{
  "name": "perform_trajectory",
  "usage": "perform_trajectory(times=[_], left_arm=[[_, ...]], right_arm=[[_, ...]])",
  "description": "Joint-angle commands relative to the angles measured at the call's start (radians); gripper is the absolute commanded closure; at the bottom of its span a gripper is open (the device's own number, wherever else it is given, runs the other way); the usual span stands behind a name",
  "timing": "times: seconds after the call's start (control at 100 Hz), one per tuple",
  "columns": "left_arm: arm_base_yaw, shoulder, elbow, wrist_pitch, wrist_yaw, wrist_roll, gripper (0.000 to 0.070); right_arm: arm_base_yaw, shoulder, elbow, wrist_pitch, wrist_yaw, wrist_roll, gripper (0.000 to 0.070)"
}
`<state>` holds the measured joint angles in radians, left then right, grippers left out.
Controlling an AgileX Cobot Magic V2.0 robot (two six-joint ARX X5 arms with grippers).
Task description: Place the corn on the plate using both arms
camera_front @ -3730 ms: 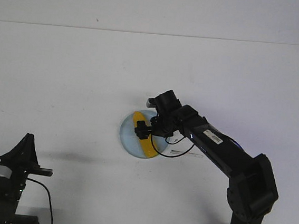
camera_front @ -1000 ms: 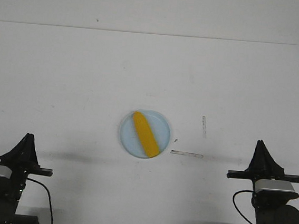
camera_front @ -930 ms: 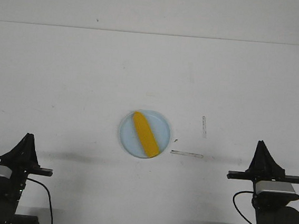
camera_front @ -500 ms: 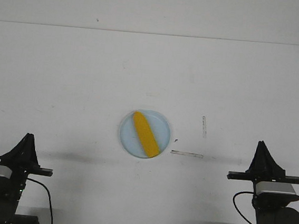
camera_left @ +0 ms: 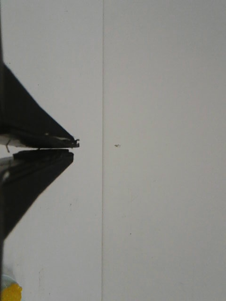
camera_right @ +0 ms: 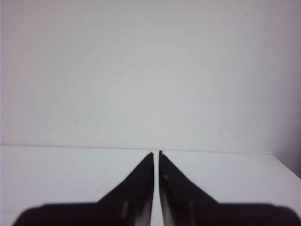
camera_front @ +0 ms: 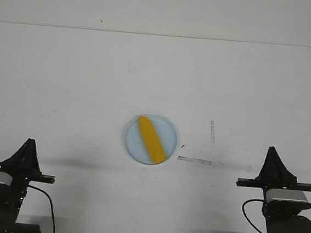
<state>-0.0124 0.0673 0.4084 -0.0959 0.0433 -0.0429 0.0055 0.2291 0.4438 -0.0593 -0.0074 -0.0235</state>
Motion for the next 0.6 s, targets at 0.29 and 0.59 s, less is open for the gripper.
perform_trajectory(times=[0.29, 0.59], left_arm=[[0.001, -0.012, -0.172, 0.176, -0.013, -0.002, 0.0699], [0.001, -0.064, -0.330, 0.212, -0.024, -0.003, 0.0699]], right_arm=[[0.001, -0.001, 0.002, 0.010, 0.000, -0.008, 0.0685], [0.001, -0.001, 0.002, 0.010, 0.000, -0.007, 0.0685]])
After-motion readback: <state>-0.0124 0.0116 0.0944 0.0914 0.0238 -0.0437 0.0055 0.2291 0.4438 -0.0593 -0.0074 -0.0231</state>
